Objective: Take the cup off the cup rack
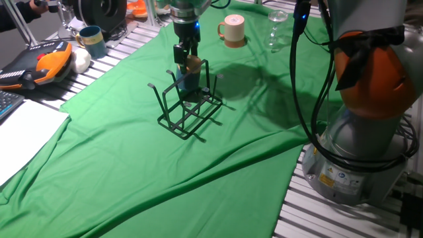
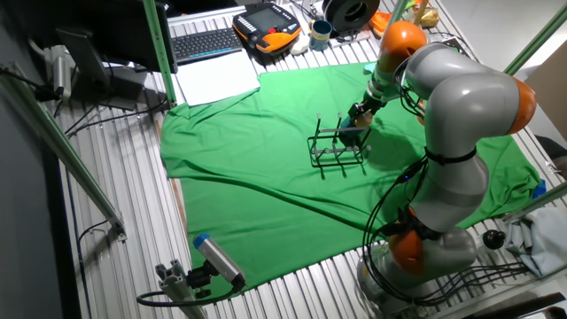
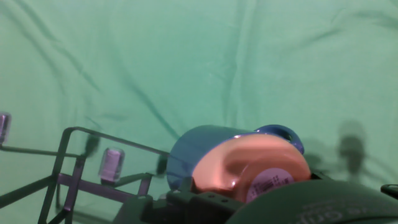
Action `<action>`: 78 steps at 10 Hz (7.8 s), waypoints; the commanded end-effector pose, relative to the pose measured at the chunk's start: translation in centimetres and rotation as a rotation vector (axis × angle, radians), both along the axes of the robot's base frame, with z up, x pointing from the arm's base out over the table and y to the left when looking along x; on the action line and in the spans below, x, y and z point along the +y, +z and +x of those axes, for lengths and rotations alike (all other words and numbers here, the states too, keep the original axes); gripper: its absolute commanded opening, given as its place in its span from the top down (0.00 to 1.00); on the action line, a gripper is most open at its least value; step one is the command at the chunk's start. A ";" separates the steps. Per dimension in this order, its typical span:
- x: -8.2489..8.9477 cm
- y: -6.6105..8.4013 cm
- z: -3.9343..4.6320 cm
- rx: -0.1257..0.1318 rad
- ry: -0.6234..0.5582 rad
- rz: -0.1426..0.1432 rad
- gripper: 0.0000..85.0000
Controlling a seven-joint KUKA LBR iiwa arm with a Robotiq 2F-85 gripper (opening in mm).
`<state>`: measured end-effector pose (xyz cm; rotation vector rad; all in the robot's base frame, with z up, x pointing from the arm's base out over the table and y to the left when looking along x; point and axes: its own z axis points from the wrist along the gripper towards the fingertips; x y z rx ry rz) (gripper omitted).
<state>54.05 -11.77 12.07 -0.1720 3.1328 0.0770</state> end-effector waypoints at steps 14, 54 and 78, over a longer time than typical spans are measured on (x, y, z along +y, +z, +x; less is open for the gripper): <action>1.3 6.7 1.51 0.085 -0.016 -0.044 0.40; -0.1 -0.4 -0.82 0.049 -0.078 0.112 0.00; -0.5 9.3 5.39 0.097 -0.056 0.009 0.40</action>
